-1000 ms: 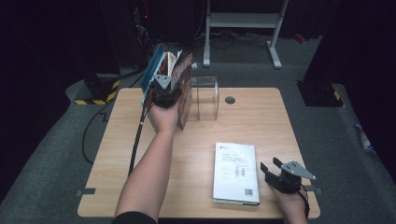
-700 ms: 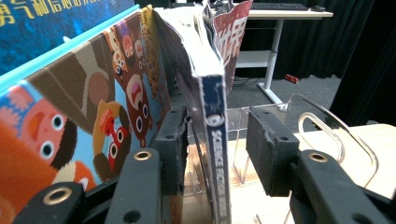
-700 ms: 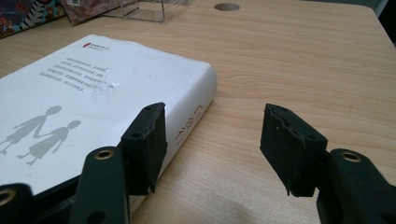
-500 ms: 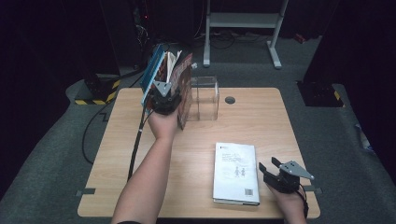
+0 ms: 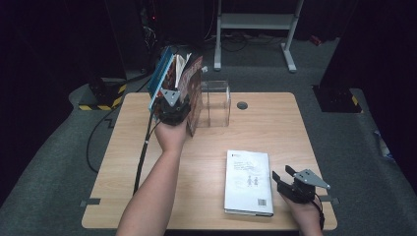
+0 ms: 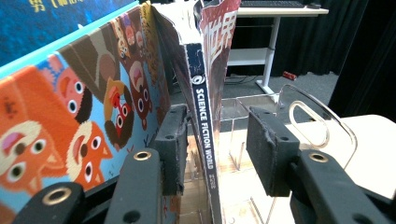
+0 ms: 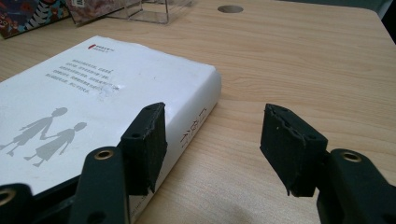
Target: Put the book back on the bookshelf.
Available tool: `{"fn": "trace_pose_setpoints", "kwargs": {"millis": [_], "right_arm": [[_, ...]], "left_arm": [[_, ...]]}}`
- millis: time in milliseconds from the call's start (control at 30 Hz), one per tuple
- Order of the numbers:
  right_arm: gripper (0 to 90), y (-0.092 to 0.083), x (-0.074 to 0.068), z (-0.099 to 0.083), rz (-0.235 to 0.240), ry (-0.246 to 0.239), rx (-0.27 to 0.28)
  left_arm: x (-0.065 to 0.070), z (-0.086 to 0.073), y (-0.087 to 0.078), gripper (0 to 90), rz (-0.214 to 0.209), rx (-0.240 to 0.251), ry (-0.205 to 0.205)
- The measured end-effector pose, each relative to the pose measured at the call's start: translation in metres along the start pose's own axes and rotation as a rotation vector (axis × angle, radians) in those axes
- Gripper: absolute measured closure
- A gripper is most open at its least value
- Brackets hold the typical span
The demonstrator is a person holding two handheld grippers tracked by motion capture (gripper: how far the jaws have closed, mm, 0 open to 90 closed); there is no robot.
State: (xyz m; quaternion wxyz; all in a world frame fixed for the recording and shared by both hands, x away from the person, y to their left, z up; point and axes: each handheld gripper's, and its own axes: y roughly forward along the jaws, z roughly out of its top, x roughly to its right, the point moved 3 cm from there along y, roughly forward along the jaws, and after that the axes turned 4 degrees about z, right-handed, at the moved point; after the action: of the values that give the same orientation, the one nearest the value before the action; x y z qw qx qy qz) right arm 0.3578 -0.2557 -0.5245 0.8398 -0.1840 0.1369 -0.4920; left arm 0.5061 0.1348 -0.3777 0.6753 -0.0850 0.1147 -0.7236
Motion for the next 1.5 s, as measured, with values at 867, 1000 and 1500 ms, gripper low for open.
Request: {"fn": "trace_pose_setpoints", "kwargs": {"millis": [867,1000,1500], "right_arm": [[40.2,-0.001,-0.001,0.0,0.001,0.004,-0.002],[40.2,-0.001,-0.001,-0.001,0.0,0.004,-0.004],[41.1,0.001,-0.002,-0.003,0.006,0.005,-0.019]], "left_arm": [[0.0,-0.035,-0.049,49.3,-0.176,-0.044,0.015],[0.001,-0.046,-0.056,46.5,-0.199,-0.062,0.041],[0.008,-0.112,-0.081,35.4,-0.32,-0.175,0.124]]}}
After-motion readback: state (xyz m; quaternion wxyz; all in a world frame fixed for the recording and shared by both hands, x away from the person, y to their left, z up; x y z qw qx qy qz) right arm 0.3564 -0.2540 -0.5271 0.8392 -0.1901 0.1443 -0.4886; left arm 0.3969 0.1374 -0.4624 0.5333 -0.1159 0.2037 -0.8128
